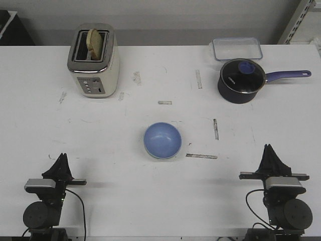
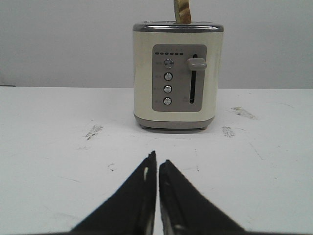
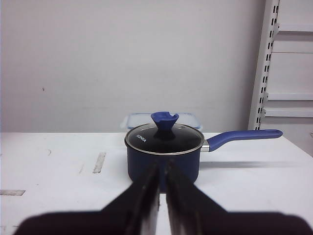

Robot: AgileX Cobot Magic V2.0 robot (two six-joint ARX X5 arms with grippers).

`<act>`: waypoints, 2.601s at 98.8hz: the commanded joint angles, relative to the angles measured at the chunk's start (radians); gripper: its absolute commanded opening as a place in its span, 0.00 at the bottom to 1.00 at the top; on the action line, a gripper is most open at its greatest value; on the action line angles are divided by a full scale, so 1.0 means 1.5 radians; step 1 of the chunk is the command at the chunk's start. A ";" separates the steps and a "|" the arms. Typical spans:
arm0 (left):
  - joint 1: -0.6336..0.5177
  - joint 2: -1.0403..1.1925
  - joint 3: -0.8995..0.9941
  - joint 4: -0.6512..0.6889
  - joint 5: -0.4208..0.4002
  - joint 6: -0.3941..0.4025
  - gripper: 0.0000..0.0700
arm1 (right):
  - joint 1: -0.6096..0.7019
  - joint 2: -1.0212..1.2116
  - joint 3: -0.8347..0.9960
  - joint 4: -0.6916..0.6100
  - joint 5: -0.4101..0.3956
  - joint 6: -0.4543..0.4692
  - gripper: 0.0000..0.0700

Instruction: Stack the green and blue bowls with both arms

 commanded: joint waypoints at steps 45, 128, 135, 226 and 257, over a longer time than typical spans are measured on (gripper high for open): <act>0.000 -0.001 -0.014 0.010 -0.001 -0.002 0.00 | 0.001 -0.005 0.002 0.003 -0.002 -0.001 0.01; 0.000 -0.001 -0.014 0.010 -0.001 -0.002 0.00 | 0.020 -0.124 -0.220 0.096 -0.018 0.005 0.01; 0.000 -0.001 -0.014 0.010 -0.001 -0.002 0.00 | 0.020 -0.124 -0.220 0.096 -0.018 0.005 0.01; 0.000 -0.001 -0.014 0.010 -0.001 -0.002 0.00 | 0.022 -0.124 -0.220 0.097 -0.013 -0.003 0.01; 0.000 -0.001 -0.014 0.010 -0.001 -0.002 0.00 | 0.022 -0.124 -0.220 0.097 -0.013 -0.003 0.01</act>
